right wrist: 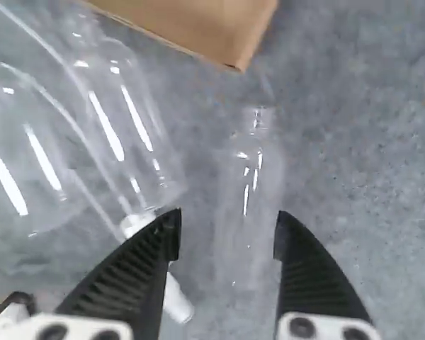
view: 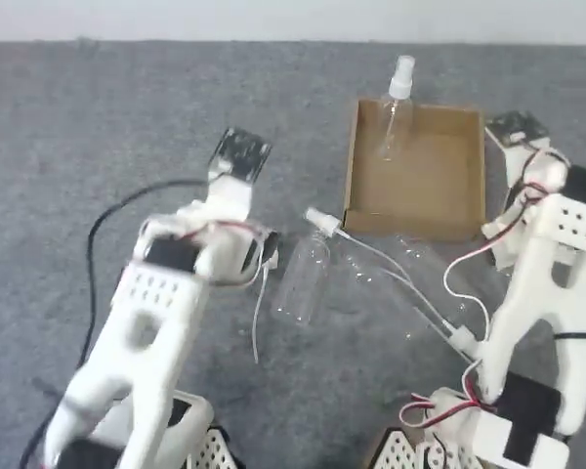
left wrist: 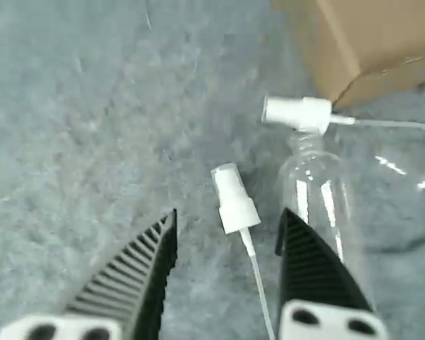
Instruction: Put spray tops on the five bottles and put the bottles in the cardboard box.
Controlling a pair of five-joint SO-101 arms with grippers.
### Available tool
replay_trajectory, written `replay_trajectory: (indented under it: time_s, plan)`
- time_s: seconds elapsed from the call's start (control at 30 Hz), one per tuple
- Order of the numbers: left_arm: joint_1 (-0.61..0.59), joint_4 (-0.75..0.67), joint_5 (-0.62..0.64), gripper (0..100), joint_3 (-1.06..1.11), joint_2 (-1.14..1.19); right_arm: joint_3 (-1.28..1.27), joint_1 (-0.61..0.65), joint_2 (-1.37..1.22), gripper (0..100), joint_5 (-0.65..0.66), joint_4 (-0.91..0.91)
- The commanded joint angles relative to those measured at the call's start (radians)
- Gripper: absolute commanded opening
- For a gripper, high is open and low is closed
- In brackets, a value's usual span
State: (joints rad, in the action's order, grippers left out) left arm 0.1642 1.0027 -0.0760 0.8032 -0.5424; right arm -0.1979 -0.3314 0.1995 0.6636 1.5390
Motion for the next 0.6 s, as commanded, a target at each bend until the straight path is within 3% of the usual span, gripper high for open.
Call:
replay_trajectory:
  time_s: [0.0, 0.33, 0.57]
  plan:
    - [-0.002, -0.025, 0.049, 21, -0.182, 0.256, -0.081, -0.053, 0.044, 16.2, 0.031, -0.142]
    - [-0.002, -0.025, 0.081, 16, -0.367, 0.516, -0.341, -0.102, 0.041, 16.2, 0.032, -0.429]
    - [-0.002, -0.026, 0.081, 16, -0.386, 0.618, -0.428, -0.105, 0.041, 16.2, 0.08, -0.481]
